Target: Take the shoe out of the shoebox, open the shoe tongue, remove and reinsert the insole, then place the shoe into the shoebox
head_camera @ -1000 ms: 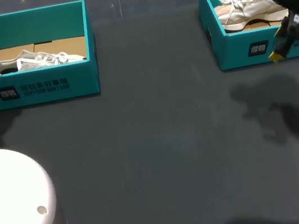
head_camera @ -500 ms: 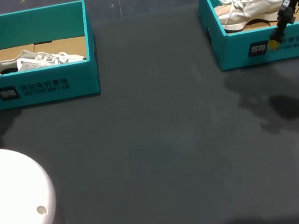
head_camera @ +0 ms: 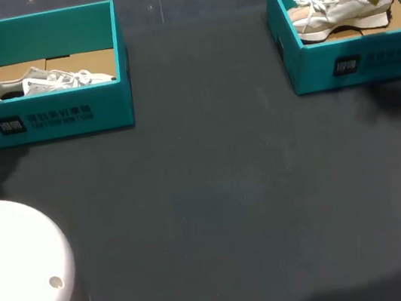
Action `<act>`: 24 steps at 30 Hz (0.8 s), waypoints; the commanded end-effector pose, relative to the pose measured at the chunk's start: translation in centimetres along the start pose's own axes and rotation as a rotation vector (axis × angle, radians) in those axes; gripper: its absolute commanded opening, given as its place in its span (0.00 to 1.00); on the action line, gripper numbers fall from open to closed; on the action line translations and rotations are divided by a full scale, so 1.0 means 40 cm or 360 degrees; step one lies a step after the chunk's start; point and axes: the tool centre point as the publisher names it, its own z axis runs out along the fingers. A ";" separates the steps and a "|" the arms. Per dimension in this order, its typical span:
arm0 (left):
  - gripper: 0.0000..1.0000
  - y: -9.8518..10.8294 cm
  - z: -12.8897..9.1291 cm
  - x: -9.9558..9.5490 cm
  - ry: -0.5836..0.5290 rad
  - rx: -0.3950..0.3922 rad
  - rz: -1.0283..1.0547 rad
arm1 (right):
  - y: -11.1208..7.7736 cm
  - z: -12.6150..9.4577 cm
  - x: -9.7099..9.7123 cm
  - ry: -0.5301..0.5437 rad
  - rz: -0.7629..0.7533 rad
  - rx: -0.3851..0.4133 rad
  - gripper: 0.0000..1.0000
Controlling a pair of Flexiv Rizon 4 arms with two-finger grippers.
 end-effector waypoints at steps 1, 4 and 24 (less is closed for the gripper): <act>1.00 -0.002 -0.001 0.002 0.0003 -0.0002 0.0002 | 0.059 -0.007 -0.131 -0.0007 0.0179 0.0314 1.00; 1.00 -0.002 -0.001 0.002 0.0003 -0.0002 0.0002 | 0.075 0.000 -0.175 0.0000 0.0241 0.0263 1.00; 1.00 -0.002 -0.001 0.002 0.0003 -0.0002 0.0002 | 0.220 0.030 -0.261 -0.0297 0.0321 0.0029 1.00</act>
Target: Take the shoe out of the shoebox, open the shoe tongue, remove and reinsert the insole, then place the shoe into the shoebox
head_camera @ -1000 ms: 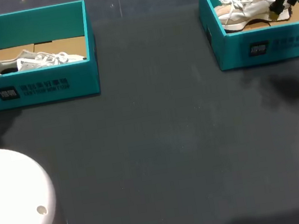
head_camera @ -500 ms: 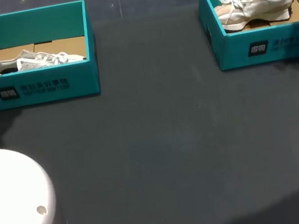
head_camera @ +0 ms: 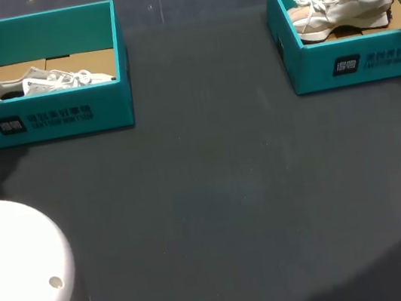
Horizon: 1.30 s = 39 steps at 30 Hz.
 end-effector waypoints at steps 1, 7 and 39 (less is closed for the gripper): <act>1.00 -0.002 -0.001 0.002 0.0003 -0.0002 0.0002 | 0.056 0.048 -0.010 -0.0101 0.0032 -0.0049 1.00; 1.00 -0.002 -0.001 0.002 0.0003 -0.0002 0.0002 | 0.128 0.116 -0.064 -0.0118 0.0052 -0.0079 1.00; 1.00 -0.002 -0.001 0.002 0.0003 -0.0002 0.0002 | 0.202 0.282 -0.195 -0.0093 0.0408 -0.0093 1.00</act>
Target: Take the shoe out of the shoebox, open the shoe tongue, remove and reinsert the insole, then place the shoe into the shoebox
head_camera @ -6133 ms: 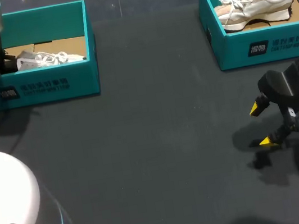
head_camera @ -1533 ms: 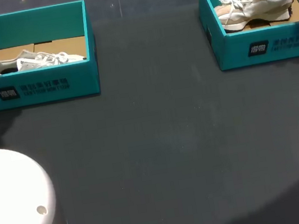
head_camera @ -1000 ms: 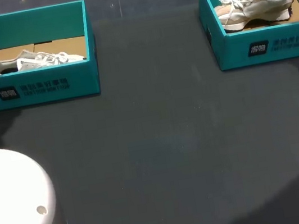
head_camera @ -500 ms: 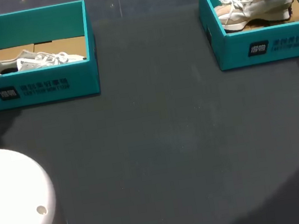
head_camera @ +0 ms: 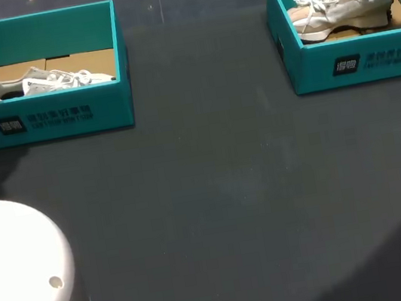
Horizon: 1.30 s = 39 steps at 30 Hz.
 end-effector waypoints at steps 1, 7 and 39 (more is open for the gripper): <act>1.00 -0.002 -0.001 0.001 0.0003 -0.0002 0.0002 | 0.039 0.040 0.000 0.0003 0.0009 0.0034 1.00; 1.00 -0.002 -0.001 0.001 0.0003 -0.0002 0.0002 | 0.047 0.087 -0.011 -0.0060 0.0065 0.0046 1.00; 1.00 -0.002 -0.001 0.001 0.0003 -0.0002 0.0002 | 0.072 0.272 -0.087 -0.0146 0.0200 0.0240 0.81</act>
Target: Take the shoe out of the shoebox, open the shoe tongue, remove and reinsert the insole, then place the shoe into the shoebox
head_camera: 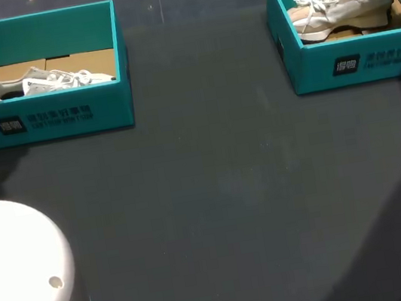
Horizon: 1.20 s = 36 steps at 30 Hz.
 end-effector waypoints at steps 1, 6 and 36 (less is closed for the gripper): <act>1.00 -0.002 -0.001 0.002 0.0003 -0.0002 0.0002 | 0.035 0.030 -0.004 0.0018 -0.0005 0.0085 0.80; 1.00 -0.002 -0.001 0.002 0.0003 -0.0002 0.0002 | 0.033 0.047 -0.005 0.0035 -0.0008 0.0114 0.80; 1.00 -0.002 -0.001 0.002 0.0003 -0.0002 0.0002 | 0.006 0.034 -0.010 0.0062 -0.0103 0.0122 0.80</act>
